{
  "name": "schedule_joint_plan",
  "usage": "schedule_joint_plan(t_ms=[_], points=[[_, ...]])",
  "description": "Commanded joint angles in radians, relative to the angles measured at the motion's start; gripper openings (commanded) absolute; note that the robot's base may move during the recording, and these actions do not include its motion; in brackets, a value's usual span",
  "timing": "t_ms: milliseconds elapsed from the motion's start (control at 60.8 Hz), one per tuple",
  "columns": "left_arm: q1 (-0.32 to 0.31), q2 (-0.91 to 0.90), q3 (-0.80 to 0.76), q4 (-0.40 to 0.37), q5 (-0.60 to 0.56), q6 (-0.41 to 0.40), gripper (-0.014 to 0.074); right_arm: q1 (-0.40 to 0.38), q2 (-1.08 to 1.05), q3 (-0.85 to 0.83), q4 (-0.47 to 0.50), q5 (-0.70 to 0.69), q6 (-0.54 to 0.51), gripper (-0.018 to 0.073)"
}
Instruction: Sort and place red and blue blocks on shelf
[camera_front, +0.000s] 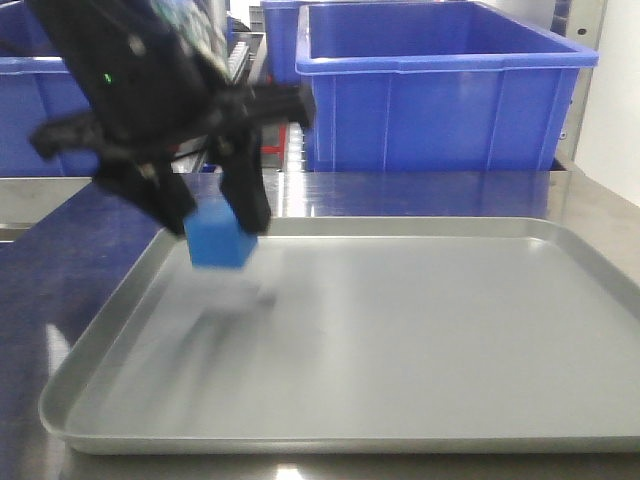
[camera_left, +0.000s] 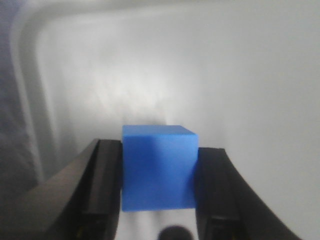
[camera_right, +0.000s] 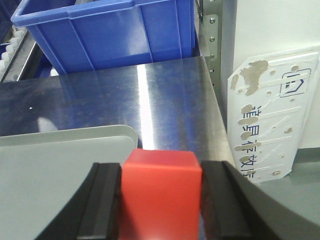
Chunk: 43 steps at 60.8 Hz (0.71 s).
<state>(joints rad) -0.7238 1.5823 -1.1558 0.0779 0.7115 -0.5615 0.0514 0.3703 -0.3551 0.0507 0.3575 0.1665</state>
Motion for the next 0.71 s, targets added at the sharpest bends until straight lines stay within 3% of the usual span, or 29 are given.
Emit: schedule_joint_plan(t_ms=[0, 362, 691], points=[[0.004, -0.101, -0.031, 0.059, -0.046, -0.002, 0.0122, -0.004, 0.003, -0.027, -0.009, -0.087, -0.001, 0.0067], [0.148, -0.335, 0.015, 0.152, -0.060, -0.002, 0.0123, -0.004, 0.003, -0.027, -0.009, -0.087, -0.001, 0.0067], [0.322, -0.626, 0.255, 0.156, -0.161, -0.002, 0.0123, -0.004, 0.003, -0.027, -0.009, -0.087, -0.001, 0.0067]])
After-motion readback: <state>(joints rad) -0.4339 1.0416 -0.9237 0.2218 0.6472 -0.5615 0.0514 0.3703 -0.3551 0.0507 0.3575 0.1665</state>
